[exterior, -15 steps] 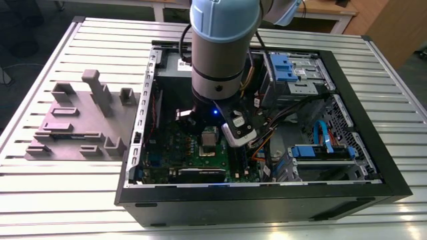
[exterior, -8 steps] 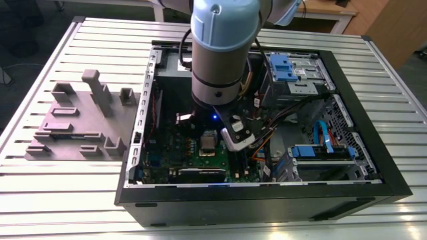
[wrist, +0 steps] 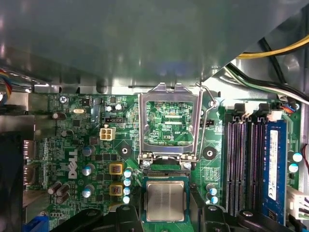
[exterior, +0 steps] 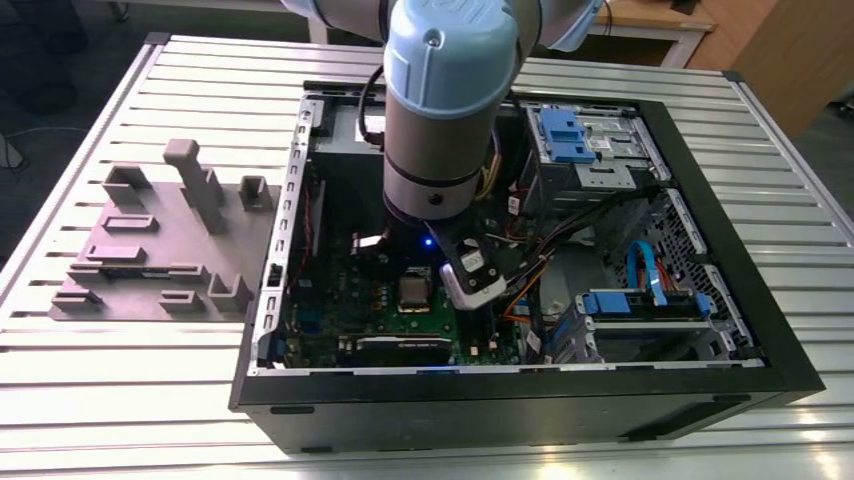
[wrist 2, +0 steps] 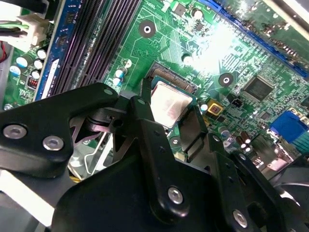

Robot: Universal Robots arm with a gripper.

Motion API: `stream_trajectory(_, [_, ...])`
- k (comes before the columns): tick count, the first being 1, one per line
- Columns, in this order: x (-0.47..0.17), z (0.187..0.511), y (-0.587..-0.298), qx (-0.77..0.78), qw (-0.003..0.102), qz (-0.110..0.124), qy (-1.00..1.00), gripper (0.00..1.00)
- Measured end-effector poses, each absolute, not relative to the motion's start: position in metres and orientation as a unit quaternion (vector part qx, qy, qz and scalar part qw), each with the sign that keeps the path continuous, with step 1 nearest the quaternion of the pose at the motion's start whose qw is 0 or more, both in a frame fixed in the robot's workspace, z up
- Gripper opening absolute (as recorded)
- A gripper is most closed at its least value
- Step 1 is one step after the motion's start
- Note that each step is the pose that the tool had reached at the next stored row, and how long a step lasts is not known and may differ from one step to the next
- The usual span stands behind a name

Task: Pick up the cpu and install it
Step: 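Place the cpu into insertion slot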

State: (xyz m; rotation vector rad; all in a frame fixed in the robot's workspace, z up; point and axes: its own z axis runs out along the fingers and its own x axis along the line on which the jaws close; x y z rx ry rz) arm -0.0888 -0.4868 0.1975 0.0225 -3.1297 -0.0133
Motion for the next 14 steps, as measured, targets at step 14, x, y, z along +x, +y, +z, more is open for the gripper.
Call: stream_trajectory(14, [-0.088,0.1911,-0.4886,0.003,0.006,-0.004,-1.0,0.47])
